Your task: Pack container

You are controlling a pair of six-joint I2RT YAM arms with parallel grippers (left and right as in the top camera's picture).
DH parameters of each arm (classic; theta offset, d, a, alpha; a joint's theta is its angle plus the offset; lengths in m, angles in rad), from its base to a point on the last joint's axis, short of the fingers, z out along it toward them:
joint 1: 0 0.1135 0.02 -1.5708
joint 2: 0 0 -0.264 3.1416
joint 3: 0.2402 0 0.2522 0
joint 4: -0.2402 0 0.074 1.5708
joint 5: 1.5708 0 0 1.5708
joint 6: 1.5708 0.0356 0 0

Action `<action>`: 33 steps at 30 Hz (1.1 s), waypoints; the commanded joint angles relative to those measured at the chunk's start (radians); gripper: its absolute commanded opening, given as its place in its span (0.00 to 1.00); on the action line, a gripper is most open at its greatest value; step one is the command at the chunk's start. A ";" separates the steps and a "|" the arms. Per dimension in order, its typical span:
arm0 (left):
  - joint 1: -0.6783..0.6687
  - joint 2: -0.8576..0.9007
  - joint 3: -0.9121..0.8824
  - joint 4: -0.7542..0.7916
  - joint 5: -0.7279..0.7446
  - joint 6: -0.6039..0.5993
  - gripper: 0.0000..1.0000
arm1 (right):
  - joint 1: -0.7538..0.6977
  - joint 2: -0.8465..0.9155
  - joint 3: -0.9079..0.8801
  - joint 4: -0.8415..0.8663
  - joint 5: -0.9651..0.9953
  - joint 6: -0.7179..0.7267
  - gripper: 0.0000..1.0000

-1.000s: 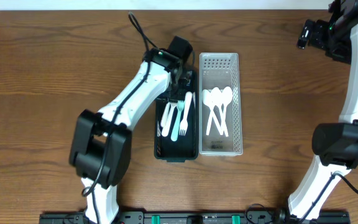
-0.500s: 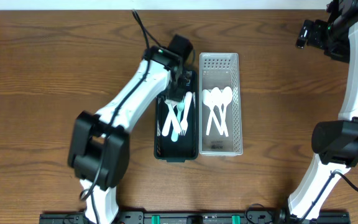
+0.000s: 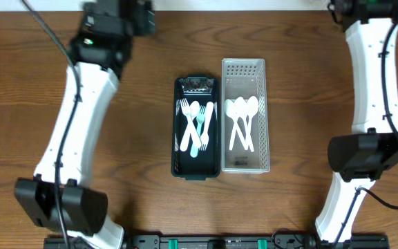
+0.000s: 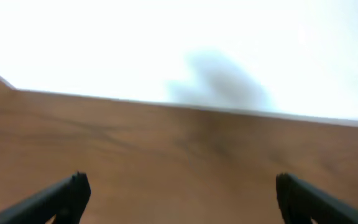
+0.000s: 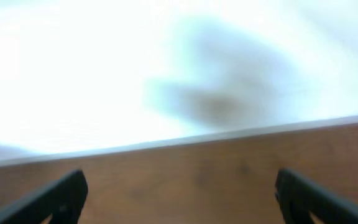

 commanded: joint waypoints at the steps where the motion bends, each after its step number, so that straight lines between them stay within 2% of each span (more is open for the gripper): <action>1: 0.097 0.038 -0.007 0.056 -0.024 0.015 0.98 | 0.002 0.031 0.005 0.063 0.027 -0.019 0.99; 5: 0.183 0.028 -0.016 0.030 -0.016 0.015 0.98 | -0.014 0.027 0.005 0.013 0.026 -0.049 0.99; 8: 0.220 -0.006 -0.075 0.033 0.058 0.016 0.98 | -0.039 0.013 0.000 -0.114 0.024 -0.127 0.99; 11: 0.239 -0.069 -0.196 0.066 0.127 0.016 0.98 | -0.066 -0.045 -0.102 -0.139 0.024 -0.209 0.99; 15: 0.240 -0.192 -0.428 0.138 0.128 0.016 0.98 | -0.100 -0.193 -0.392 -0.034 0.027 -0.277 0.99; 24: 0.206 -0.527 -0.975 0.427 0.168 0.016 0.98 | -0.113 -0.515 -1.073 0.269 0.027 -0.277 0.99; 30: 0.134 -0.910 -1.313 0.602 0.168 0.016 0.98 | -0.101 -0.780 -1.498 0.573 0.019 -0.277 0.99; 33: 0.107 -1.121 -1.398 0.551 0.167 0.028 0.98 | -0.084 -0.937 -1.657 0.665 0.025 -0.277 0.99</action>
